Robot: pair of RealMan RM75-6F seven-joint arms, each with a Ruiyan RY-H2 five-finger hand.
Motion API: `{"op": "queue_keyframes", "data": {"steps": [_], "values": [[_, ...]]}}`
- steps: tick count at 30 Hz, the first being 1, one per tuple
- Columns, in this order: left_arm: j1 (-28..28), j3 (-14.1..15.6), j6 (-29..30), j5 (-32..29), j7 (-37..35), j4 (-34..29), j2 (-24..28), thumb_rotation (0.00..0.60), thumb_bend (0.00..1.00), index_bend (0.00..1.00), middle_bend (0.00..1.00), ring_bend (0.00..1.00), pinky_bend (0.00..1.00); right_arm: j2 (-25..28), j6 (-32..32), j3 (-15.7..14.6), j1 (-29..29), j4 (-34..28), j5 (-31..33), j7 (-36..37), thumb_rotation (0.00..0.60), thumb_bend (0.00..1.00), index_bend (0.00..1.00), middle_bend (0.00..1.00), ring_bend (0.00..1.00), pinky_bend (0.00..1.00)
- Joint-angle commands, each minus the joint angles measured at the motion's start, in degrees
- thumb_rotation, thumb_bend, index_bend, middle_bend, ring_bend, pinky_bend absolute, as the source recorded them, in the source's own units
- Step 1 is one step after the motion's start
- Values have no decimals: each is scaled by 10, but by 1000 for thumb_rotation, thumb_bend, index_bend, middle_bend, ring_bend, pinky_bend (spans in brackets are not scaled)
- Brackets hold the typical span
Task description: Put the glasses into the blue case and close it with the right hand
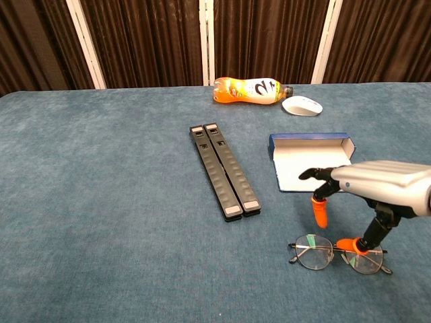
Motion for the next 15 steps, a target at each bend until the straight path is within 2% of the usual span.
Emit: {"op": "queue_keyframes", "data": {"steps": [1, 15], "values": [[-1, 0, -1, -1, -1, 2, -1, 600, 0, 0, 0, 0, 0, -4, 1, -5, 2, 4, 4, 1, 600, 242, 492, 0, 0, 0], [-2, 0, -4, -3, 1, 3, -3, 600, 0, 0, 0, 0, 0, -22, 11, -23, 5, 30, 6, 11, 600, 248, 511, 0, 0, 0]]}}
